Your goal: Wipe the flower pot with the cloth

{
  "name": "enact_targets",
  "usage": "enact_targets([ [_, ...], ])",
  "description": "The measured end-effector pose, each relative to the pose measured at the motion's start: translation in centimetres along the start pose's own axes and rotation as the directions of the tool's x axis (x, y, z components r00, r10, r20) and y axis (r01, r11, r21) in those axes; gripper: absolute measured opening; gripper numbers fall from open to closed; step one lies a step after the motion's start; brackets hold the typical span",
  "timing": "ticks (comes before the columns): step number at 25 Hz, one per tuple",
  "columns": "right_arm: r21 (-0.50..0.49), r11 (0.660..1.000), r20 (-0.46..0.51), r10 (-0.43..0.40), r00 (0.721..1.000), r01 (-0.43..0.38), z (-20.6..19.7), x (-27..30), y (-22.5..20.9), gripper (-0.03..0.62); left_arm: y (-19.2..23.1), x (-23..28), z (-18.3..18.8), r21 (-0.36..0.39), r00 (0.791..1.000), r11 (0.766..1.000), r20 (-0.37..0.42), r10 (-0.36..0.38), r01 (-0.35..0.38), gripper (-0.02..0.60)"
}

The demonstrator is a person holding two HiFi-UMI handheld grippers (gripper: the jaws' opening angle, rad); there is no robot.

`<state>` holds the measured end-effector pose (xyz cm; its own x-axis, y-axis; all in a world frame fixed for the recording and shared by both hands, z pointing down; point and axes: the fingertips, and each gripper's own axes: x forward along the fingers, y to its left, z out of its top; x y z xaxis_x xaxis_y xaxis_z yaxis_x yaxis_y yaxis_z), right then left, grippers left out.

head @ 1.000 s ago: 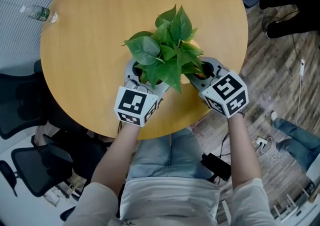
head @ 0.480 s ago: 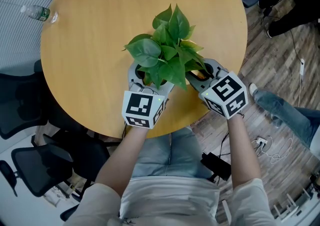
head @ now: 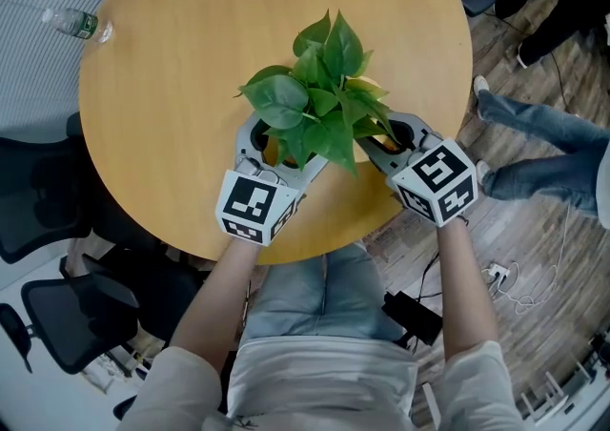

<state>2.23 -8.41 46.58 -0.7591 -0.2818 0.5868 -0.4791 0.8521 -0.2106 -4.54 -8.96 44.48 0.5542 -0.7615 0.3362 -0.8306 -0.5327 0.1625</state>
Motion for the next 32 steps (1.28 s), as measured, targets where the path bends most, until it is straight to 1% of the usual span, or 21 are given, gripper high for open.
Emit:
enact_targets([
  [2,0.003,1.0,0.001,-0.008,1.0,0.008,0.0,-0.2,-0.4,0.084,0.2,-0.6,-0.4,0.031,0.998,0.997,-0.01,-0.07,0.07,0.462],
  [4,0.004,1.0,0.0,-0.01,1.0,0.01,0.1,-0.2,-0.7,0.086,0.9,-1.0,-0.7,0.065,0.99,0.988,-0.023,-0.141,0.142,0.462],
  [7,0.002,1.0,-0.002,-0.01,1.0,0.01,0.2,-0.2,-0.7,0.086,1.8,-0.9,-0.6,0.114,0.966,0.96,-0.034,-0.255,0.257,0.462],
  [10,-0.001,1.0,-0.007,-0.013,1.0,0.013,0.2,-0.1,-0.6,0.086,2.0,-0.4,-0.2,0.137,0.928,0.918,-0.028,-0.372,0.372,0.464],
  [14,-0.004,1.0,-0.01,-0.014,1.0,0.014,0.1,0.0,-0.4,0.085,1.5,0.0,0.4,0.164,0.869,0.855,-0.025,-0.495,0.492,0.478],
  [17,-0.004,1.0,-0.01,-0.014,1.0,0.014,0.2,0.0,-0.5,0.086,1.0,0.2,1.0,0.154,0.829,0.818,-0.016,-0.559,0.555,0.488],
  [20,-0.005,1.0,-0.009,-0.014,1.0,0.014,0.2,0.2,-0.4,0.086,0.3,0.6,1.3,0.158,0.799,0.788,-0.021,-0.6,0.596,0.488],
  [22,-0.004,1.0,-0.006,-0.016,1.0,0.016,0.2,0.3,-0.3,0.086,0.0,0.8,1.3,0.156,0.79,0.779,-0.02,-0.612,0.607,0.486],
  [25,-0.003,1.0,-0.005,-0.018,1.0,0.018,0.2,0.3,-0.3,0.085,-0.2,0.7,1.2,0.14,0.784,0.776,-0.005,-0.621,0.615,0.47],
  [27,-0.004,0.999,-0.002,-0.035,0.999,0.035,0.3,0.0,-0.9,0.086,-0.2,0.6,1.3,0.137,0.785,0.777,-0.002,-0.62,0.614,0.466],
  [32,0.005,0.995,0.0,-0.101,0.995,0.101,0.6,-0.4,-4.2,0.086,-0.4,0.7,1.2,0.136,0.793,0.785,0.0,-0.61,0.604,0.465],
])
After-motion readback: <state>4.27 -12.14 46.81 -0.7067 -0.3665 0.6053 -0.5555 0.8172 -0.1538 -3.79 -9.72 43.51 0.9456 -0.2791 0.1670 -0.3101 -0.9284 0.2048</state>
